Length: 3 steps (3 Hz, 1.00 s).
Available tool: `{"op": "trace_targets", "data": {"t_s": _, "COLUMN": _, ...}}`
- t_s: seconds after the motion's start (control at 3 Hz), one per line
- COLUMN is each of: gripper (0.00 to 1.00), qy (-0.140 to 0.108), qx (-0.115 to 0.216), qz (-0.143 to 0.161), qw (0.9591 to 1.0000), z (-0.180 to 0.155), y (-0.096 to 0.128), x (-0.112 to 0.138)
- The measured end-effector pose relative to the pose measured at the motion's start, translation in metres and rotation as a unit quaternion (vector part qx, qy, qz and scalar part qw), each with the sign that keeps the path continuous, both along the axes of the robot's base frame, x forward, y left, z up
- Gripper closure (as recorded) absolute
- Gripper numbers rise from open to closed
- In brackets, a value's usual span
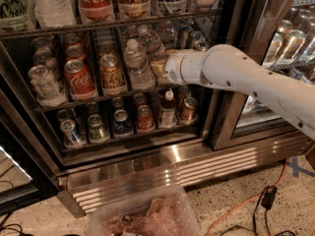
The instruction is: Pick water bottle from middle shelf of fridge
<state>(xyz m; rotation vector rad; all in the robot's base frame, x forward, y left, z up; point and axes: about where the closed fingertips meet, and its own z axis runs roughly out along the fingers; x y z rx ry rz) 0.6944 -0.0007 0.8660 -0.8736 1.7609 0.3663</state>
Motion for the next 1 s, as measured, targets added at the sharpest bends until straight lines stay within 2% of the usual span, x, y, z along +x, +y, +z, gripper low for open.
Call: {"op": "trace_targets", "data": {"t_s": 1.0, "gripper": 1.0, "qy": -0.018, "qx": -0.001, "qz": -0.003, "qw": 0.9998, "z": 0.003, "y": 0.004, "x": -0.015}}
